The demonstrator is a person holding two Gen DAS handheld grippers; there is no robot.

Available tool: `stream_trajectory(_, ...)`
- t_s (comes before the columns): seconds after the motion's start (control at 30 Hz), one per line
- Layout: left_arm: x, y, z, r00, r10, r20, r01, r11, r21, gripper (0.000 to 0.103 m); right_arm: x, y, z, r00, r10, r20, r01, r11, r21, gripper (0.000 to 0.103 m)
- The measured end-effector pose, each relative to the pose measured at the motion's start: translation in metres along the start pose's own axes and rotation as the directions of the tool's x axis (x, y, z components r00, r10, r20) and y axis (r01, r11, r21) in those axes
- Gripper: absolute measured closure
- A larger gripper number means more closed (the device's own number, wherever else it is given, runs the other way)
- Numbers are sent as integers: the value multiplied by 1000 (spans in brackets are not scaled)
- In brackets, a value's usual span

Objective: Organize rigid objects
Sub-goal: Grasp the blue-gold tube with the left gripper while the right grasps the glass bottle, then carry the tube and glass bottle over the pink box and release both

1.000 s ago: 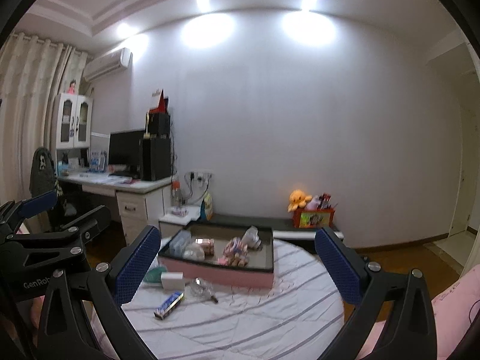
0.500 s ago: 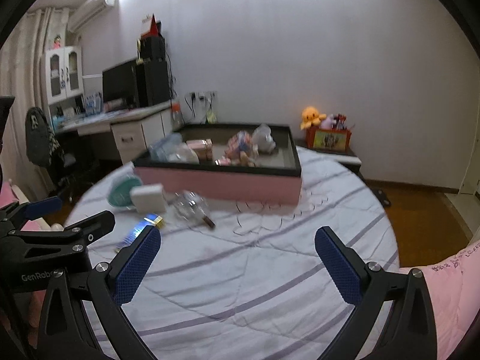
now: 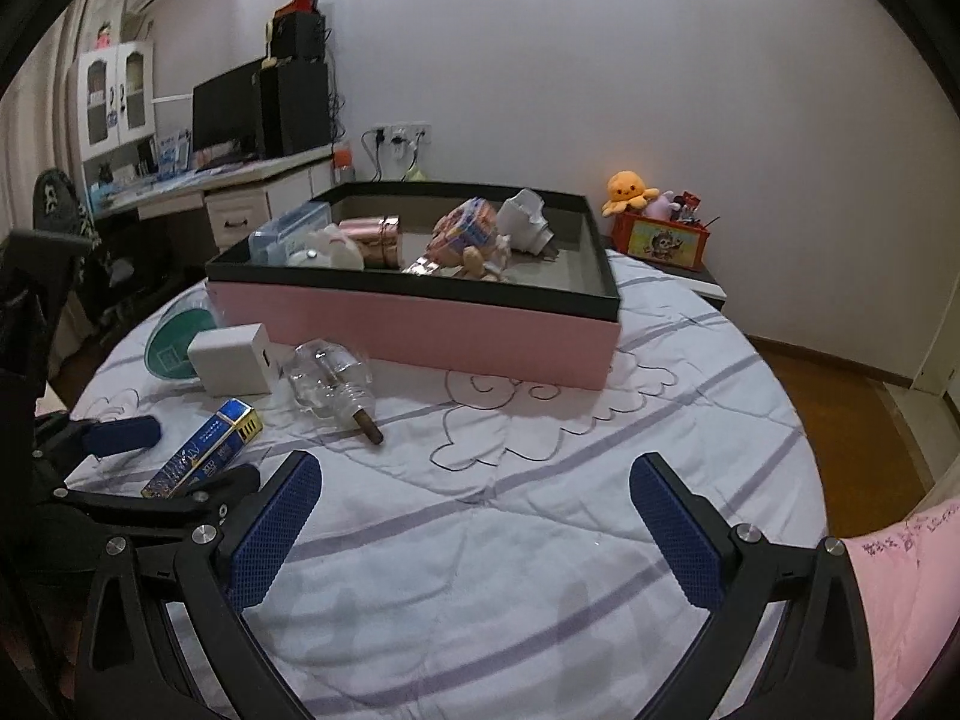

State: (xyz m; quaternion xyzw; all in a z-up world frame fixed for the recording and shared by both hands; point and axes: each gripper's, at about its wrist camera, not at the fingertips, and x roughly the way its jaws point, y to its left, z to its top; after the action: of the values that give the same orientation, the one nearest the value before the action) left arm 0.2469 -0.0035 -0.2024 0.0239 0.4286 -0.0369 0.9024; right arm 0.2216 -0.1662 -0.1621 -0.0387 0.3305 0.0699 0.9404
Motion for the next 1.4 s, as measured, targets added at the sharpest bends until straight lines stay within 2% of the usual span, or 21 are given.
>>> stream_trajectory(0.03, -1, 1, 1, 1000, -17, 7, 17, 1000, 0, 82, 4, 1, 1, 1000, 0, -15, 0, 1000, -4, 0)
stream_trajectory(0.2, -12, 16, 1, 999, -23, 30, 24, 999, -37, 82, 16, 4, 8, 998, 28, -64, -29, 999, -14, 0)
stream_trajectory(0.4, -13, 39, 9, 999, 10, 33, -7, 996, -89, 82, 46, 36, 28, 991, 55, -123, -66, 993, -93, 0)
stream_trajectory(0.6, -7, 54, 13, 1000, 5, 24, -2, 993, -119, 82, 81, 62, 42, 977, 99, -191, -124, 984, -124, 0)
stream_trajectory(0.67, -5, 57, 13, 1000, -3, 22, 6, 992, -128, 82, 93, 65, 44, 967, 120, -227, -147, 983, -108, 3)
stream_trajectory(0.7, -4, 57, 14, 1000, -2, 19, 4, 992, -127, 82, 97, 66, 44, 961, 135, -243, -162, 982, -96, 11)
stream_trajectory(0.77, -4, 57, 15, 1000, -2, 19, 4, 992, -122, 82, 105, 64, 43, 950, 157, -268, -183, 981, -72, 16)
stream_trajectory(0.8, -3, 56, 15, 1000, -2, 18, 4, 993, -121, 82, 103, 61, 44, 952, 165, -258, -187, 981, -60, 30)
stream_trajectory(0.83, -4, 56, 16, 1000, -2, 19, 5, 993, -121, 82, 101, 58, 45, 955, 166, -247, -184, 982, -51, 51)
stream_trajectory(0.97, -12, 51, 15, 999, -14, 35, 17, 993, -113, 82, 94, 44, 42, 948, 213, -236, -219, 976, 2, 50)
stream_trajectory(1.1, -34, 44, 14, 995, -35, 96, 45, 993, -107, 82, 71, 33, 34, 949, 248, -194, -244, 969, 44, 50)
stream_trajectory(1.2, -47, 37, 11, 990, -54, 128, 66, 993, -96, 82, 43, 26, 28, 959, 251, -130, -245, 968, 56, 50)
stream_trajectory(1.3, -61, 31, 8, 985, -79, 153, 95, 991, -99, 82, 10, 25, 26, 973, 225, -56, -223, 974, 43, 50)
stream_trajectory(1.4, -86, 19, 6, 974, -86, 209, 105, 992, -77, 82, -28, 22, 26, 981, 194, 26, -195, 980, 37, 50)
